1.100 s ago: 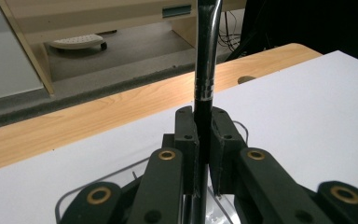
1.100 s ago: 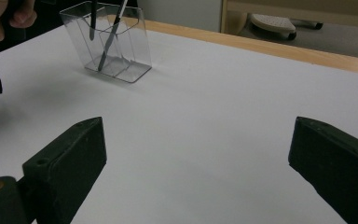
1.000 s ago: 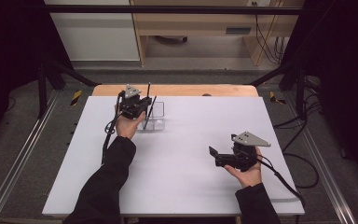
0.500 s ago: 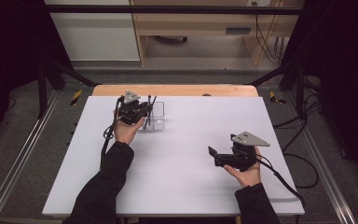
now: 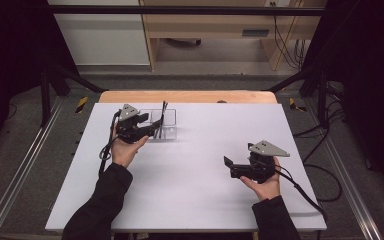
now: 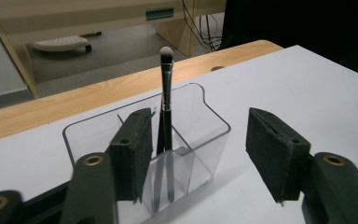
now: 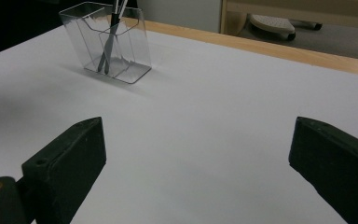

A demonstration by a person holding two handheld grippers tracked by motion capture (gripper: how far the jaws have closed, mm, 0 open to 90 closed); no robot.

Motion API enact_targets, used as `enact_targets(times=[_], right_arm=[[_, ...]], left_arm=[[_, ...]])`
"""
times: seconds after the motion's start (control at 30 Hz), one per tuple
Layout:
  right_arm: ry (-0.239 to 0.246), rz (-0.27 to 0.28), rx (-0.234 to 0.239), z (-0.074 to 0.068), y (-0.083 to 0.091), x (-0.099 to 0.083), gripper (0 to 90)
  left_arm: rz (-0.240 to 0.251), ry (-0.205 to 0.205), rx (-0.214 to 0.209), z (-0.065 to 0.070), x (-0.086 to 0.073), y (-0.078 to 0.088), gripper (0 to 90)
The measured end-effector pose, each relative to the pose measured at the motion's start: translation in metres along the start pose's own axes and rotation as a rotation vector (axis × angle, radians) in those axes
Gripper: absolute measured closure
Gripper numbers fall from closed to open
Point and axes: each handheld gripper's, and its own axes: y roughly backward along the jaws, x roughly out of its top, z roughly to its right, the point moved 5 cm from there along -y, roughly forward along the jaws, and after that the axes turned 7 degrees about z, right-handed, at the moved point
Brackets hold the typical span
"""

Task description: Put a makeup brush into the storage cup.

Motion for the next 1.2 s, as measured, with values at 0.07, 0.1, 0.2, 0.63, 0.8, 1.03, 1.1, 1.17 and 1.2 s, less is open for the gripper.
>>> enact_targets(times=[0.07,0.1,0.2,0.63,0.8,1.03,1.1,1.17,1.2], right_arm=[[0.003,0.004,0.0,0.001,0.001,0.001,4.4],[0.002,0.005,0.001,0.001,0.002,0.001,4.3],[0.005,0.006,0.006,0.001,0.003,0.002,4.3],[0.012,0.002,0.025,0.0,0.005,0.002,4.2],[0.008,-0.002,0.038,-0.001,0.006,0.0,4.0],[0.015,-0.008,0.05,-0.002,0.011,-0.002,3.7],[0.014,-0.017,0.052,0.0,0.013,-0.007,3.7],[0.011,-0.021,0.051,0.001,0.013,-0.009,3.8],[0.01,-0.023,0.049,0.002,0.013,-0.01,3.8]], left_arm=[[0.001,0.003,-0.019,0.004,-0.002,0.009,33.2],[0.001,-0.001,-0.025,0.006,-0.003,0.013,30.7],[0.0,-0.013,-0.038,0.012,-0.01,0.028,25.7],[-0.01,-0.02,-0.06,0.023,-0.036,0.066,15.0],[-0.021,-0.006,-0.053,0.023,-0.045,0.075,11.5],[-0.04,0.023,-0.05,0.02,-0.059,0.088,10.3],[-0.046,0.029,-0.043,0.018,-0.064,0.091,10.2],[-0.05,0.028,-0.042,0.017,-0.067,0.092,10.2],[-0.053,0.028,-0.038,0.016,-0.069,0.093,10.2]])
